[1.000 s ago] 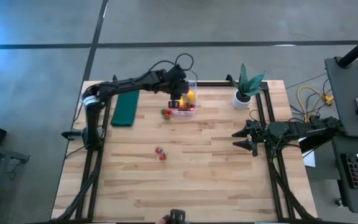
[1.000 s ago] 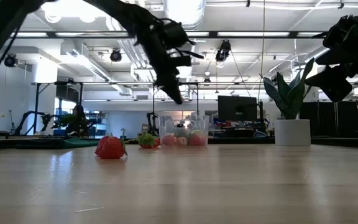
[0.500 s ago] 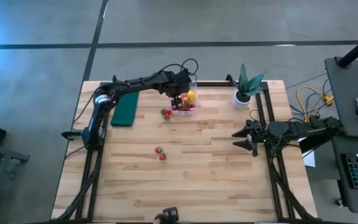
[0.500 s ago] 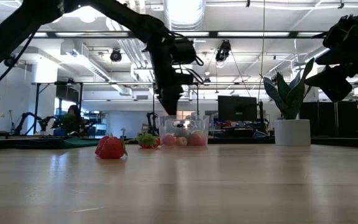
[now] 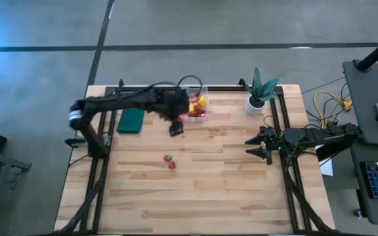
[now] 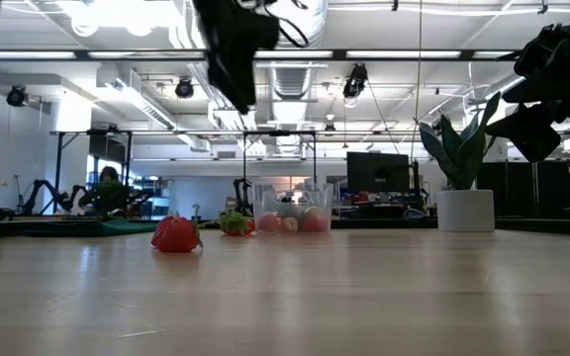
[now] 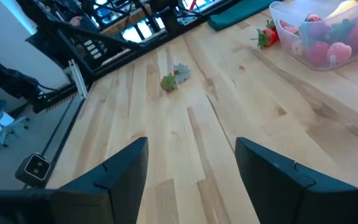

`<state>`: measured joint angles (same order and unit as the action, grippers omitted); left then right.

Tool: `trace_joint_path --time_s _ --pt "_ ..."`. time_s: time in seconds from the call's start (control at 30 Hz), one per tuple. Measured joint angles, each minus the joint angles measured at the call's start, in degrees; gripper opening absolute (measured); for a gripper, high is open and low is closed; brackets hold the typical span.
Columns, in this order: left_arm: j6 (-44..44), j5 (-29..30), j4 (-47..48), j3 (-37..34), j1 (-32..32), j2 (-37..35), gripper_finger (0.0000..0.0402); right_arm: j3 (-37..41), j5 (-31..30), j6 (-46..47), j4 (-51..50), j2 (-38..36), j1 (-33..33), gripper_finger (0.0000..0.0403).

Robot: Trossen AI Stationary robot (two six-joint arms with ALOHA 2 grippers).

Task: Pick and placing Produce into tupperware
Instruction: Put the red strawberry into the transparent bin

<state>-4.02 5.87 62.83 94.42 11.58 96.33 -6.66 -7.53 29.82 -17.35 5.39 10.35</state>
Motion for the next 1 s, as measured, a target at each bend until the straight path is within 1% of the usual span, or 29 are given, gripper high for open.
trace_joint_path --time_s 0.13,0.27,0.37,0.47,0.6,0.77,0.87,1.0 --pt "-7.4 0.1 -0.2 -8.4 -5.9 -6.3 0.0283 0.0 0.0 0.0 0.0 0.0 0.0 0.0233" --pt "-9.0 -0.7 -0.9 -18.5 -12.0 -10.4 0.0283 0.0 0.0 0.0 0.0 0.0 0.0 0.0233" --pt "-8.8 -2.5 -2.7 -24.9 -16.2 -11.3 0.0283 0.0 0.0 0.0 0.0 0.0 0.0 0.0233" --pt "-10.0 -2.5 -6.2 -29.2 -19.5 -11.1 0.0276 0.0 0.0 0.0 0.0 0.0 0.0 0.0233" --pt "-10.1 -2.5 -12.6 -32.0 -21.7 -9.0 0.0243 0.0 0.0 0.0 0.0 0.0 0.0 0.0233" --pt "-9.3 -2.4 -16.7 -32.2 -21.8 -5.9 0.0206 0.0 0.0 0.0 0.0 0.0 0.0 0.0233" --pt "-6.5 -1.8 -17.4 -32.2 -21.8 -3.6 0.0197 0.0 0.0 0.0 0.0 0.0 0.0 0.0233" --pt "-6.1 -0.9 -17.8 -32.2 -21.8 -0.4 0.0194 0.0 0.0 0.0 0.0 0.0 0.0 0.0233"
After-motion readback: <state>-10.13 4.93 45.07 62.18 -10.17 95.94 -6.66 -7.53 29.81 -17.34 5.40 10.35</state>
